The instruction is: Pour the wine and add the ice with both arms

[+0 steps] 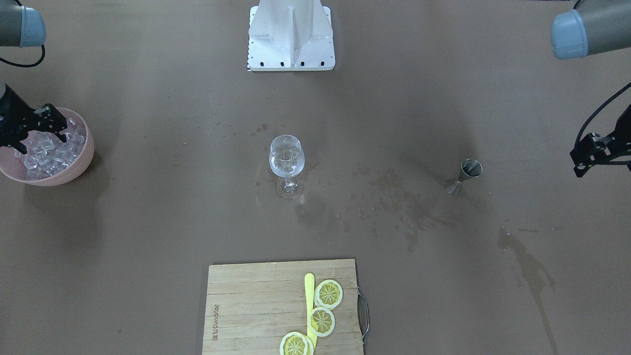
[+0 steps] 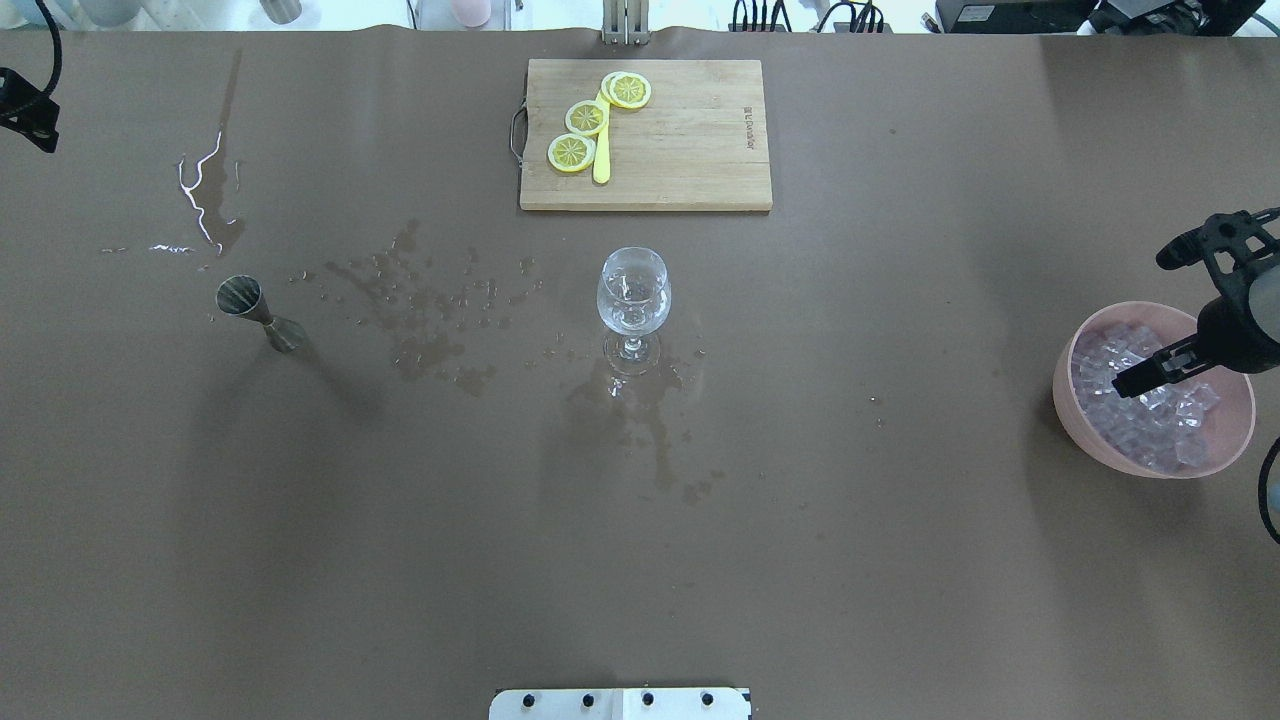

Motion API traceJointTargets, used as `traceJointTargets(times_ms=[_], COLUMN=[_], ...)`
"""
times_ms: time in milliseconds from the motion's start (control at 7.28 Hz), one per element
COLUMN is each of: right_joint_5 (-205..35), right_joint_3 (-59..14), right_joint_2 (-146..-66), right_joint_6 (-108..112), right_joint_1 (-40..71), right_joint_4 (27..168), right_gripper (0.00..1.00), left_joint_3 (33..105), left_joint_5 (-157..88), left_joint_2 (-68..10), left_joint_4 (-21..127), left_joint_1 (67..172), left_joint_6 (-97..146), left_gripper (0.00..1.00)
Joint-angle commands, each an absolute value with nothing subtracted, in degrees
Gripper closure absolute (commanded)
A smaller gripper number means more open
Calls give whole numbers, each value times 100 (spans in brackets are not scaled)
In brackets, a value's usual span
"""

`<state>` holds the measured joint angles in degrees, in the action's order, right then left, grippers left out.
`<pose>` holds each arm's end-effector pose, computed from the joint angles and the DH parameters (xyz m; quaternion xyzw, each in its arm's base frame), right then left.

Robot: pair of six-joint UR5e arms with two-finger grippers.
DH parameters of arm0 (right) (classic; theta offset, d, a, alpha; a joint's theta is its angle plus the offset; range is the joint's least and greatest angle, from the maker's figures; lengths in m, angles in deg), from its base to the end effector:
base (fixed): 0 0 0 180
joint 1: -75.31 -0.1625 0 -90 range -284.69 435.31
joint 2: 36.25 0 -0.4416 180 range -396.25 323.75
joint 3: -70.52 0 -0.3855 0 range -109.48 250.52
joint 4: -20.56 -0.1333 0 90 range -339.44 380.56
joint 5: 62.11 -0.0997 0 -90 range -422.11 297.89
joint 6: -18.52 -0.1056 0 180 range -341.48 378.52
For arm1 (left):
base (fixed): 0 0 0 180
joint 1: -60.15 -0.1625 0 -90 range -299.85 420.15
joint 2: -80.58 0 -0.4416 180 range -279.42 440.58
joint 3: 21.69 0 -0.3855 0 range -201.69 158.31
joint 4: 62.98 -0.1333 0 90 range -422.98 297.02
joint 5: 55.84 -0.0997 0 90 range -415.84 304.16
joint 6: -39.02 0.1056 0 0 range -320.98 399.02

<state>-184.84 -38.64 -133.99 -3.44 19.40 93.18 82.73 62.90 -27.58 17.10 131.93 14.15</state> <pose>-0.1883 -0.4142 0.5536 0.0824 -0.3530 -0.1679 0.9167 0.1061 -0.5864 0.4216 0.0877 0.2962 -0.0064 0.9511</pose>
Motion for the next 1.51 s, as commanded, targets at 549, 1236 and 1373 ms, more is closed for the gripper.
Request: traceJointTargets(times_ms=[549, 1236, 1373], right_joint_5=[-18463, -20035, -20054], right_joint_3=[-3838, -4075, -4032], right_joint_2=[-13425, -12453, -11997], right_joint_6=[-258, -318, -876], right_joint_1=[2073, 746, 772], right_joint_4=[9351, 9421, 9456], right_gripper=[100, 100, 100], left_joint_3=[8290, 8264, 8264], left_joint_5=[6299, 6290, 6290], left_joint_2=[-2770, -2761, -2752], left_joint_4=[1700, 1700, 1708], left_joint_1=[13222, 13266, 13266], left_joint_6=[1415, 1423, 1449], left_gripper=[2, 2, 2])
